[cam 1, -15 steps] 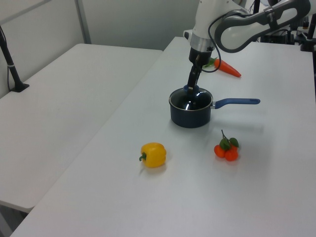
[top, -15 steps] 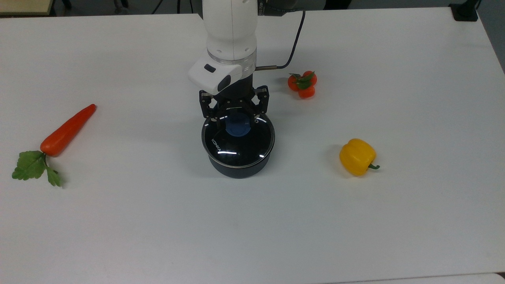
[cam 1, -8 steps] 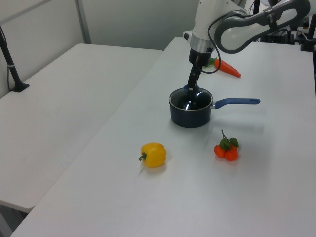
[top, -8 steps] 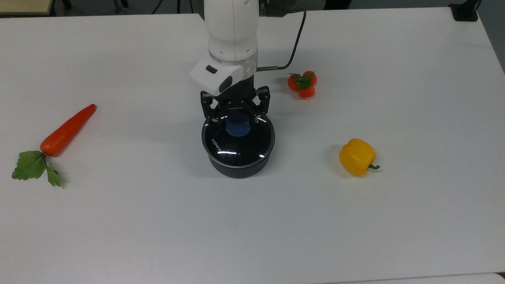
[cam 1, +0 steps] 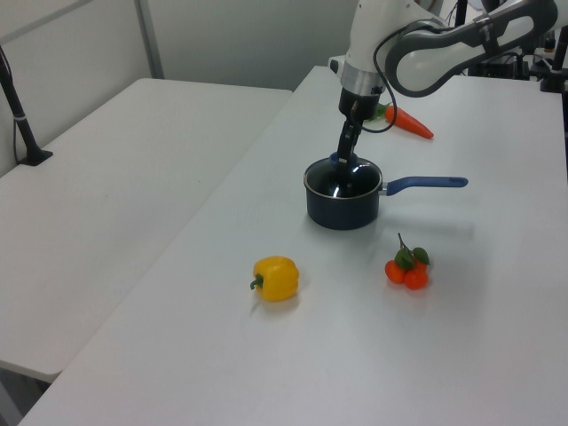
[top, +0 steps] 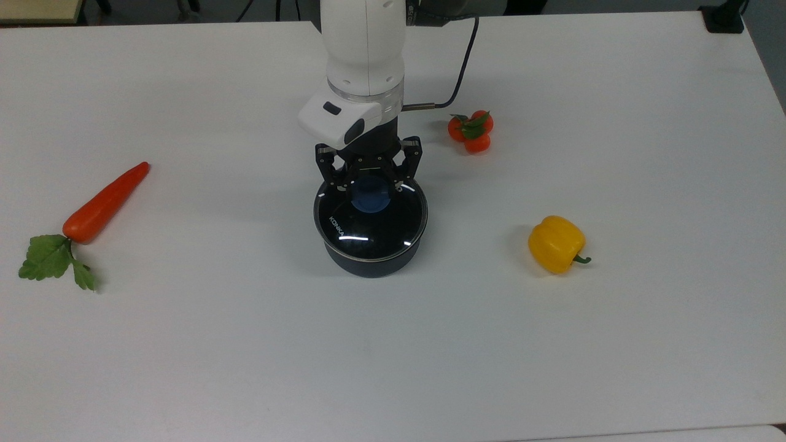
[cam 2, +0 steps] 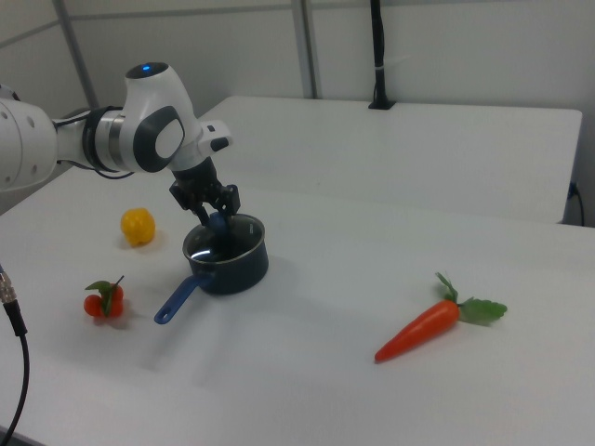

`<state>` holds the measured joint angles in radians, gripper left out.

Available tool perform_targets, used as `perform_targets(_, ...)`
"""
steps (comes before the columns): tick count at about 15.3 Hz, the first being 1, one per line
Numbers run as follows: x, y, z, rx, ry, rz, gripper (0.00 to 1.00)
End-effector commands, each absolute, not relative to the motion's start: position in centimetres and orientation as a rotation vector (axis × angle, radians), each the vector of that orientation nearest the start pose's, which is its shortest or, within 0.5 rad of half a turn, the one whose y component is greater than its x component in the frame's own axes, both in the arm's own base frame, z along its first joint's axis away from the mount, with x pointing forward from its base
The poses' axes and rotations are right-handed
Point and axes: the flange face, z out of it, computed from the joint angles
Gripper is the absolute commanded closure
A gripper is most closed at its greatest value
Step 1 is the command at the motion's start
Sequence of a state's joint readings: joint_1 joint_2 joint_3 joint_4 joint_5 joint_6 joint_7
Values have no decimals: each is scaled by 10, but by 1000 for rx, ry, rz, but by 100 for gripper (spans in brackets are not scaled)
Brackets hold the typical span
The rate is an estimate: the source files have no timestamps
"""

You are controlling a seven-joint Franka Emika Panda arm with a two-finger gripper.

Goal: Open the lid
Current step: 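Close the gripper on the blue knob of the glass lid, then lift the glass lid off the saucepan and carry it beside the pan, then lower the glass lid onto the table beside the saucepan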

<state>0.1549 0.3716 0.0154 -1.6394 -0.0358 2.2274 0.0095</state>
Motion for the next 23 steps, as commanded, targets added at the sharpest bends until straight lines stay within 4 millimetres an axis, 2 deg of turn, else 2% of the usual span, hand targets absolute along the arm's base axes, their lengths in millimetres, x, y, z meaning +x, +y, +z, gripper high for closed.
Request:
perform_targets(1,670,117,433,-3101,-261,-367,63)
perform_targets(3,665,114,444,-3107,-234,-334,63)
perform_targets(6,654,108,470,-3114,-222,-301,63)
perform_targets(8,646,97,488,-3117,-195,-291,63)
perform_targets(11,639,53,516,-3127,-111,-314,63)
perform_targets(13,638,18,520,-3135,-47,-321,63)
perform_targets(16,628,-38,511,-3152,-18,-297,63)
perform_targets(19,616,-75,486,-3165,-34,-268,63)
perform_targets(20,613,-85,472,-3168,-16,-270,63)
perform_targets(23,604,-89,427,-3170,-12,-310,63)
